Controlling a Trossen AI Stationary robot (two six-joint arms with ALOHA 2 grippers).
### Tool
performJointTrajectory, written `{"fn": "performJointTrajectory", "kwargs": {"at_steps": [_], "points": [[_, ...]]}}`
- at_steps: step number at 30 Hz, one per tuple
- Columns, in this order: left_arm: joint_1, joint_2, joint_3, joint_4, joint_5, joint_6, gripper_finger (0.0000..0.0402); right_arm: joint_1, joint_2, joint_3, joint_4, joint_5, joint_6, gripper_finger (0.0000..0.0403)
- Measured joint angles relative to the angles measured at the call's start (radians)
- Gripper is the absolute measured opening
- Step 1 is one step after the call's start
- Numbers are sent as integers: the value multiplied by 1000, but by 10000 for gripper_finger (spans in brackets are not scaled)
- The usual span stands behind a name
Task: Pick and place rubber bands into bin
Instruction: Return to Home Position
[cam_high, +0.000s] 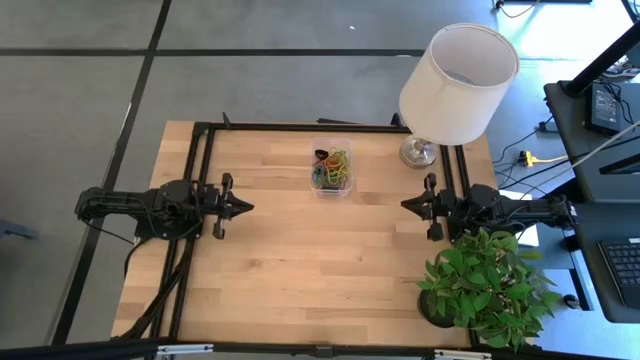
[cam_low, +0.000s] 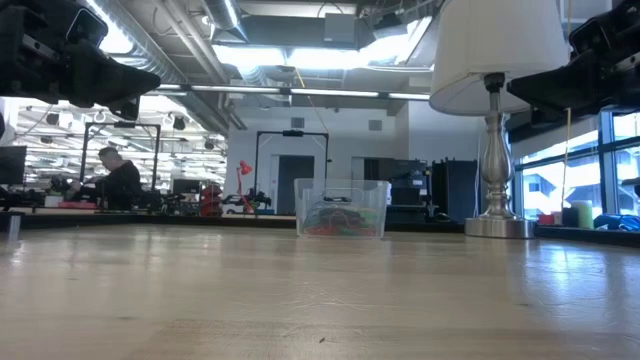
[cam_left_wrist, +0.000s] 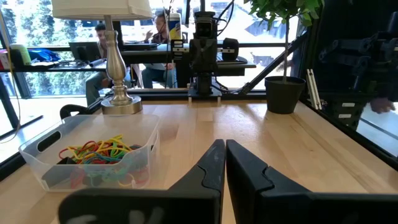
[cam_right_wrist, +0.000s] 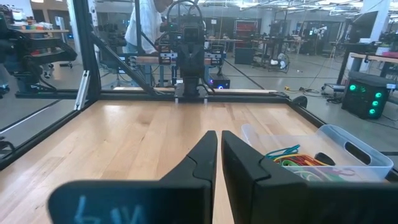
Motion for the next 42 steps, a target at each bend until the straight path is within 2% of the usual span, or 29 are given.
{"fn": "performJointTrajectory", "kwargs": {"at_steps": [5,42], "points": [[0,0,0,0,0,0,9,31,0,0,0,0,-1,29],[0,0,0,0,0,0,11,30,0,0,0,-2,-2,29]]}}
